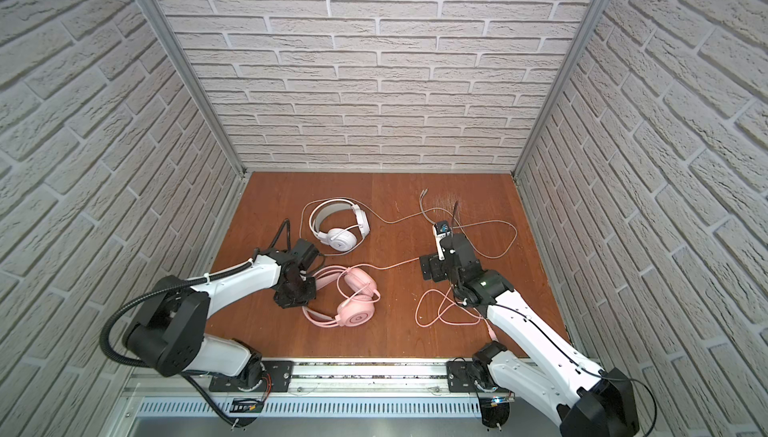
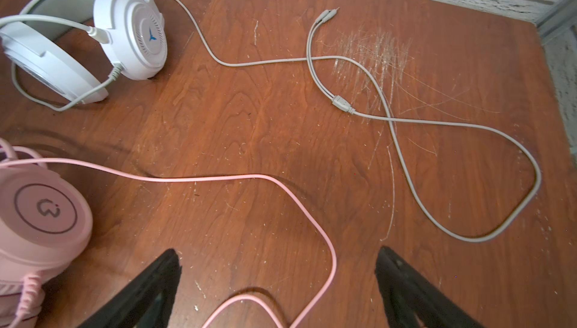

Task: Wrap the headphones
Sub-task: 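Lift the pink headset onto the white headset while the right gripper advances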

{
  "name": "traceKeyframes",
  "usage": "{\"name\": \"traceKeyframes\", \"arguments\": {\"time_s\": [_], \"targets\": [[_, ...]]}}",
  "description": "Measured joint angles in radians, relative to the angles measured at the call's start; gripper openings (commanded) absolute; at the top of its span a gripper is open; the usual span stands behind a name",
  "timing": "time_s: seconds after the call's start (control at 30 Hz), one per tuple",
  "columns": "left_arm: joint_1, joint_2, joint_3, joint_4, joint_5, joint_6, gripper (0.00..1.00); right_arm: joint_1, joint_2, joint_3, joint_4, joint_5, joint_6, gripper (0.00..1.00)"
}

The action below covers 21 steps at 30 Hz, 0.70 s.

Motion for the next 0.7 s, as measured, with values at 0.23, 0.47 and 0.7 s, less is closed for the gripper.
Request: {"name": "traceKeyframes", "arguments": {"time_s": [0.23,0.47,0.7], "targets": [[0.002,-0.008,0.124,-0.019,0.008,0.07,0.0,0.0,0.091,0.047,0.0,-0.085,-0.011,0.98],[0.012,-0.034,0.228,-0.058,0.041,0.15,0.0,0.0,0.142,0.092,0.002,-0.16,-0.026,0.99],[0.05,-0.069,0.277,-0.101,0.124,0.229,0.0,-0.025,0.191,0.111,0.009,-0.299,-0.03,1.0]]}}
